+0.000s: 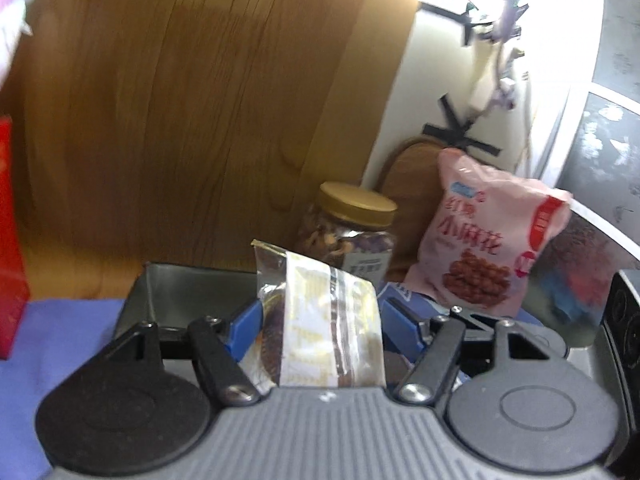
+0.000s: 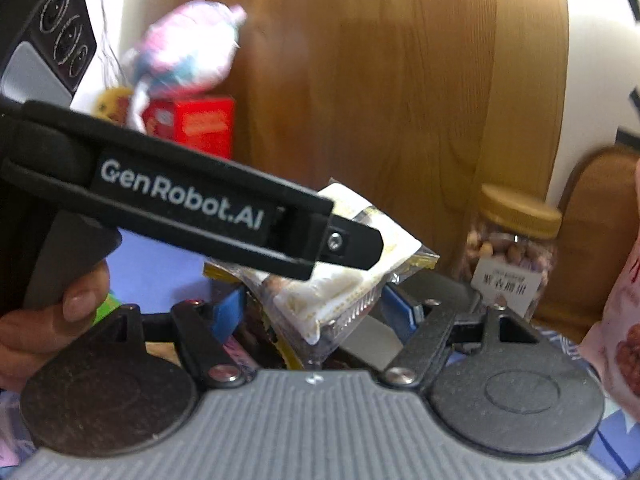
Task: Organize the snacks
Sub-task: 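Carry the cake bag over the black tin box and release it inside, then grasp the yellow-lidded white jelly cup with the right tool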
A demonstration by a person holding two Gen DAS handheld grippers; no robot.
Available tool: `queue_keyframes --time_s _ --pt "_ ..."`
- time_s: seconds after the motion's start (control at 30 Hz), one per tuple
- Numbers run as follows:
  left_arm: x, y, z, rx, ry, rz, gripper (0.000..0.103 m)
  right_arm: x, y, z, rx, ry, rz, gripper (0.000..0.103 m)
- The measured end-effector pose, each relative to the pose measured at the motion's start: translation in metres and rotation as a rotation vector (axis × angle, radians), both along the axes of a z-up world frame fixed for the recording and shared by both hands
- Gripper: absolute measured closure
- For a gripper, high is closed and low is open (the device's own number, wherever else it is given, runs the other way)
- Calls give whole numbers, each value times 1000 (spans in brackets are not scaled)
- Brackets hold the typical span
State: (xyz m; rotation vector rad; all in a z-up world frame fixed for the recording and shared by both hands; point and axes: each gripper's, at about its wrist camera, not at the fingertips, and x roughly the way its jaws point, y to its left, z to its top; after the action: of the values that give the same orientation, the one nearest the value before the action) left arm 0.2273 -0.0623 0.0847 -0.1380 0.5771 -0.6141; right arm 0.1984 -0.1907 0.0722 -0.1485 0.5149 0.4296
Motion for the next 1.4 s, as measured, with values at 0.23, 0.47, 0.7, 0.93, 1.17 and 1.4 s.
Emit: queue_keyframes --time_s 0.23,0.47,0.7,0.93,1.17,1.4 --pt "15 -1 -14 -13 34 23 33 6 -10 -3 -23 -3 -15 22" --pt "-41 32 -10 -122 65 -42 33 -56 -102 9 173 30 -123 26" --pt "-80 6 -41 -111 174 -113 33 -94 -148 -28 230 158 -321 36" --pt "-106 1 -53 -125 217 -129 33 -89 -149 -58 219 257 -308 36" --pt "-129 22 -53 -135 223 -112 33 -107 -139 -53 250 259 -303 52" --pt "-154 47 -64 -111 227 -96 30 -167 -78 -44 192 263 -104 52"
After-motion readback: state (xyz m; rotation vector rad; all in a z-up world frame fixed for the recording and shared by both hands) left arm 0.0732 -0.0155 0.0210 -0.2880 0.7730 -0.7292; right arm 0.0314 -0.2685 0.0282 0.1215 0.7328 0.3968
